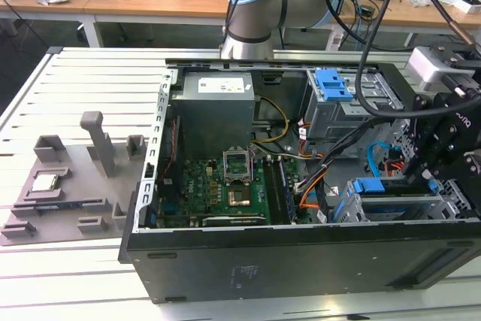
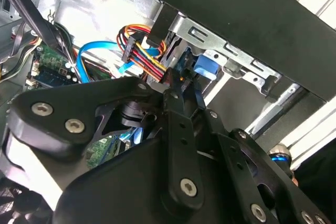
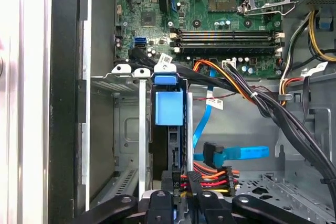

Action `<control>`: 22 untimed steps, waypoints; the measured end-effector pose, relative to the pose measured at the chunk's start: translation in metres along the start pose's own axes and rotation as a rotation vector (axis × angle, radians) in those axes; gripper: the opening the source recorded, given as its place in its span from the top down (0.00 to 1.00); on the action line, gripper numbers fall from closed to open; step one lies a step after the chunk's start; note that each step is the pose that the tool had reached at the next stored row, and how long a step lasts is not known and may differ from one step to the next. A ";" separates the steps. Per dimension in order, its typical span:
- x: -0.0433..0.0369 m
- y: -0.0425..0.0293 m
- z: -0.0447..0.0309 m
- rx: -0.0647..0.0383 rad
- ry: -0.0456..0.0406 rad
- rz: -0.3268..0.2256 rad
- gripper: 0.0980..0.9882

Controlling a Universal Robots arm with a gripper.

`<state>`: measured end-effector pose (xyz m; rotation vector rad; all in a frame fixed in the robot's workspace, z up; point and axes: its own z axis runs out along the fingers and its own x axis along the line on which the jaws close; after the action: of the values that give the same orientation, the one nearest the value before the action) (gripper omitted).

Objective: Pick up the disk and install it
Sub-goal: 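Insert the first disk wire, then insert the second disk wire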

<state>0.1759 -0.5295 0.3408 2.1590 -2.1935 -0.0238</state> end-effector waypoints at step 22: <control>-0.0035 0.0028 -0.0473 0.000 -0.0004 0.000 0.99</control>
<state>0.1758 -0.5244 0.3880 2.1592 -2.1937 -0.0243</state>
